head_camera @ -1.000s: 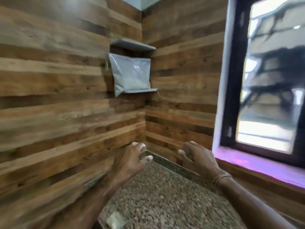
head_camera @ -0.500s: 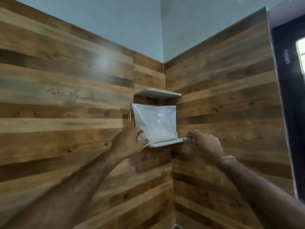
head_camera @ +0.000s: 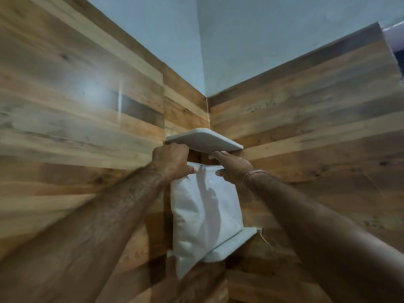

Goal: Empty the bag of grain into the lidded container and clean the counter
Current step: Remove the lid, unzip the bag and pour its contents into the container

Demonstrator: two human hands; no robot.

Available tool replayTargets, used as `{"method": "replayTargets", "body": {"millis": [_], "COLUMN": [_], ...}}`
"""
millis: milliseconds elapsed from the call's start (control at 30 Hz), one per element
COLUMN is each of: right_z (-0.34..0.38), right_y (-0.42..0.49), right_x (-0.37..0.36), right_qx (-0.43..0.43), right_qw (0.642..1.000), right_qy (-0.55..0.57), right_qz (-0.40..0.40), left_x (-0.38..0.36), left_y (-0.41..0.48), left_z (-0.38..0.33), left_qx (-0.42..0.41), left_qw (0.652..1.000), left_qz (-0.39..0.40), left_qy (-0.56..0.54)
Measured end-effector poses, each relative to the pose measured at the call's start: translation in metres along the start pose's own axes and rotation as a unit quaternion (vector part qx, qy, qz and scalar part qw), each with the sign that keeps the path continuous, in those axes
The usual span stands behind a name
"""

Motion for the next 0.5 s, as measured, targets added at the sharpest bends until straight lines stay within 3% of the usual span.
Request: {"method": "replayTargets", "body": {"millis": [333, 400, 500], "right_z": [-0.031, -0.035, -0.037], "right_y": [0.052, 0.038, 0.022], "right_x": [-0.045, -0.037, -0.024], "right_qx": [-0.054, -0.061, -0.054], "right_qw": [0.989, 0.990, 0.995], "right_qy": [-0.061, -0.048, -0.064], "right_qz": [0.121, 0.116, 0.048], "left_x": [-0.038, -0.039, -0.034], "left_y": [0.023, 0.020, 0.018], "left_z": [0.029, 0.028, 0.030], "left_qx": [-0.022, -0.033, -0.047], "left_qw": [0.990, 0.988, 0.989], "left_qz": [0.007, -0.008, -0.048], "left_qy": [-0.139, -0.149, -0.134]}}
Point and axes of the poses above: each hand's wrist, its own y-axis towards the middle knuckle, its own x-axis out of the back of the hand, z = x × y, the point moved 5 cm from there along y, towards the middle knuckle, and after that the axes turned 10 degrees about x, right-handed, at the moved point
